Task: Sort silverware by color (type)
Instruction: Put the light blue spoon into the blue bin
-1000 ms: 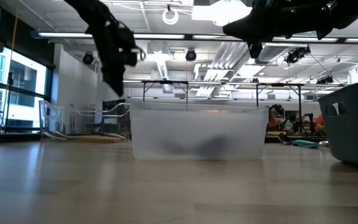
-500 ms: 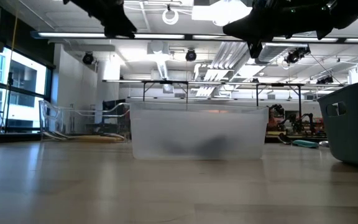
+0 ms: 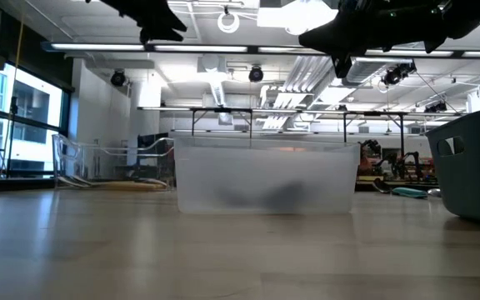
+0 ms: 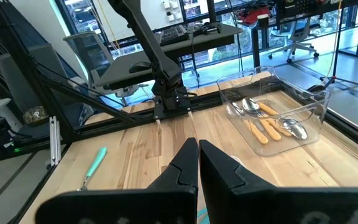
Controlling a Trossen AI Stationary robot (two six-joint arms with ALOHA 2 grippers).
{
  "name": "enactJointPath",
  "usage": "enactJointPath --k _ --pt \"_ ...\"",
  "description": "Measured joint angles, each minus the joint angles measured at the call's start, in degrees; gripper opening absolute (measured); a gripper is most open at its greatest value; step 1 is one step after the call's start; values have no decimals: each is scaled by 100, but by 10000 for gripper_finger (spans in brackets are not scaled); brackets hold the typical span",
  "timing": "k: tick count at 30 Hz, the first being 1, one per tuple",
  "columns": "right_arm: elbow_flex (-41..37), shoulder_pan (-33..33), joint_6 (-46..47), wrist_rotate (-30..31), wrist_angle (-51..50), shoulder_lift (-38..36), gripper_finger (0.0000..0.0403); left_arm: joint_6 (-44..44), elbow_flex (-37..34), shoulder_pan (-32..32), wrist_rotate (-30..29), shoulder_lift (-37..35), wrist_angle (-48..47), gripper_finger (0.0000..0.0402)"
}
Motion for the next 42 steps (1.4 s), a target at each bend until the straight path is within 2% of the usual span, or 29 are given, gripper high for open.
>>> enactJointPath --k 4,9,12,18,23,29,32,37,42 --pt "0 -1 -5 0 0 0 0 -363 -2 -338 68 -28 58 186" --pt "0 0 -7 0 0 0 0 -664 -2 -1120 58 -116 364 186" --pt "0 -2 -7 0 0 0 0 -866 -96 -1690 -245 -211 873 186" --pt "0 0 -7 0 0 0 0 -1625 -1537 -2822 -1071 -869 3142 186" --pt "0 -2 -7 0 0 0 0 -1871 -2931 -3527 -1832 -1640 4275 186" --pt "0 -4 -6 0 0 0 0 -1928 -4156 -4046 -2559 -2534 4771 186" --pt "0 -7 -2 0 4 -2 0 -1974 -4706 -4171 -2730 -2792 5091 186" --pt "0 -7 60 -1 7 -2 0 -2171 -5528 -4227 -2787 -2898 5703 186" --pt "0 -7 138 0 7 -2 0 -2437 -6053 -4227 -2787 -2896 6043 186"
